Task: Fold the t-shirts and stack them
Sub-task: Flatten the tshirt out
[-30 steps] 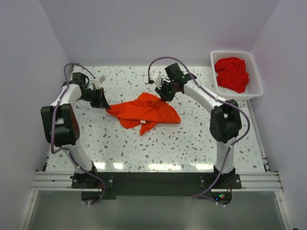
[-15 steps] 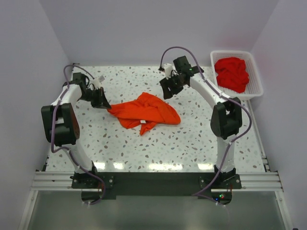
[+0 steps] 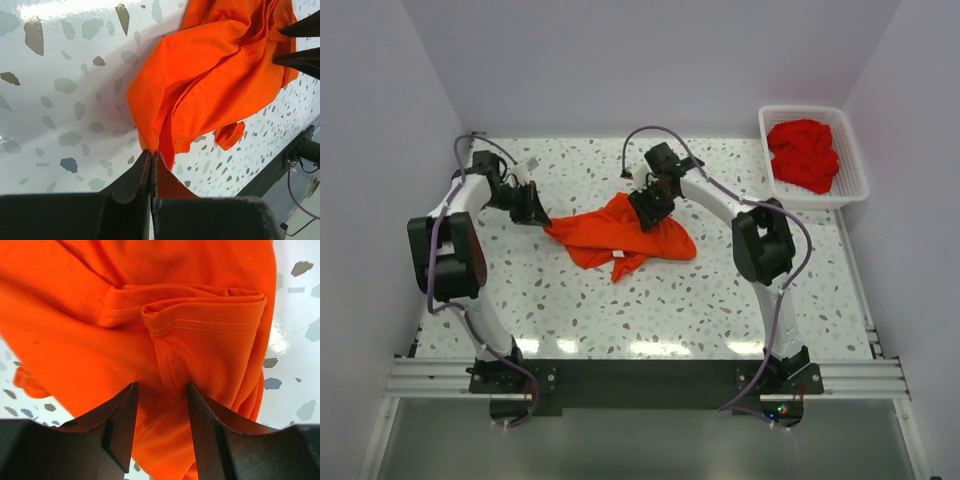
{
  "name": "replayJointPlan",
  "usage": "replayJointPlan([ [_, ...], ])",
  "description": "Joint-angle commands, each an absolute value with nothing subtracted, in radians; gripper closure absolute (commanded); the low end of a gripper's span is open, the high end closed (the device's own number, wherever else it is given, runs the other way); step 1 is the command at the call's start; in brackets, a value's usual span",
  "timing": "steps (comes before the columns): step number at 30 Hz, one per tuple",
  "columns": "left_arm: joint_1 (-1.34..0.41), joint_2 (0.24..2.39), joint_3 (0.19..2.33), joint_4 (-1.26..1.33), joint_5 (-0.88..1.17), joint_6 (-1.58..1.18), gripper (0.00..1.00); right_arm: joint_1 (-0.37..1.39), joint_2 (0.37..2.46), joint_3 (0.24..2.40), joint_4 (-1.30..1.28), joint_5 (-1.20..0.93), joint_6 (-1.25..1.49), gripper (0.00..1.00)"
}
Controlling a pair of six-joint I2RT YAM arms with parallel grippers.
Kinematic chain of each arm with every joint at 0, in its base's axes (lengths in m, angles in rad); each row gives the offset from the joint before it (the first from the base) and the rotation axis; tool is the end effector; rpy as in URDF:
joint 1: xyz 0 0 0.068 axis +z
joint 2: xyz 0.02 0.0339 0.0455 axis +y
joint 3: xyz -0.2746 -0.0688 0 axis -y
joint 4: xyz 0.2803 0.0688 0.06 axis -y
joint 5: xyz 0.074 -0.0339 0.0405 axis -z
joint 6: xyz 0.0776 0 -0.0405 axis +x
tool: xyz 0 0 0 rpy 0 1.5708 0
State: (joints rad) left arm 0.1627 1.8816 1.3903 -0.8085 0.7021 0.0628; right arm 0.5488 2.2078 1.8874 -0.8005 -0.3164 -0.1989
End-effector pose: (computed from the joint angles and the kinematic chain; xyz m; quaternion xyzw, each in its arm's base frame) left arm 0.4177 0.0178 0.1672 -0.0001 0.9316 -0.3243 0.1644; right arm 0.4417 0.2984 0.1699 -0.3843 0.8833 0.1896 0.1902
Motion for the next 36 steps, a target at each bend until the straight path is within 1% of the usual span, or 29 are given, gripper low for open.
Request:
replayJointPlan([
  [1,0.163,1.884,1.428,-0.79,0.704,0.054,1.0,0.546,2.224,1.928,-0.785,-0.241,-0.222,0.53],
  [6,0.164,1.891,1.434,-0.787,0.692,0.055,1.0,0.54,2.227,1.917,-0.773,-0.172,-0.227,0.62],
  [11,0.172,1.899,1.446,-0.787,0.686,0.052,1.0,0.502,2.188,1.925,-0.781,-0.186,-0.229,0.64],
  [12,0.173,1.904,1.45,-0.788,0.686,0.054,1.0,0.496,2.184,1.934,-0.785,-0.195,-0.235,0.66],
  [13,0.173,1.905,1.454,-0.79,0.686,0.054,1.0,0.483,2.178,1.939,-0.791,-0.193,-0.236,0.68],
  [14,0.175,1.911,1.462,-0.793,0.687,0.057,1.0,0.48,2.177,1.942,-0.799,-0.193,-0.242,0.76],
  [16,0.176,1.914,1.471,-0.795,0.684,0.057,1.0,0.469,2.169,1.954,-0.804,-0.202,-0.252,0.84],
  [18,0.178,1.919,1.489,-0.796,0.687,0.057,1.0,0.463,2.163,1.977,-0.819,-0.209,-0.253,0.89],
  [19,0.181,1.919,1.496,-0.795,0.687,0.057,1.0,0.459,2.161,1.985,-0.827,-0.228,-0.255,0.89],
  [20,0.181,1.921,1.511,-0.799,0.69,0.058,1.0,0.457,2.149,1.993,-0.836,-0.233,-0.256,0.97],
  [21,0.186,1.922,1.522,-0.802,0.692,0.057,1.0,0.454,2.143,2.005,-0.839,-0.233,-0.259,1.0],
  [24,0.195,1.904,1.584,-0.816,0.715,0.066,1.0,0.437,2.102,2.038,-0.847,-0.247,-0.264,1.0],
  [28,0.21,1.838,1.713,-0.761,0.723,0.045,1.0,0.35,2.014,2.12,-0.784,-0.258,-0.249,1.0],
  [31,0.21,1.819,1.866,-0.738,0.707,0.008,1.0,0.293,1.964,2.224,-0.712,-0.255,-0.248,1.0],
  [33,0.212,1.833,2.004,-0.704,0.703,-0.04,1.0,0.275,1.938,2.302,-0.649,-0.247,-0.245,1.0],
  [35,0.213,1.841,2.134,-0.643,0.696,-0.098,1.0,0.262,1.911,2.324,-0.55,-0.227,-0.239,1.0],
  [36,0.213,1.835,2.164,-0.608,0.692,-0.141,1.0,0.259,1.89,2.321,-0.508,-0.204,-0.233,1.0],
])
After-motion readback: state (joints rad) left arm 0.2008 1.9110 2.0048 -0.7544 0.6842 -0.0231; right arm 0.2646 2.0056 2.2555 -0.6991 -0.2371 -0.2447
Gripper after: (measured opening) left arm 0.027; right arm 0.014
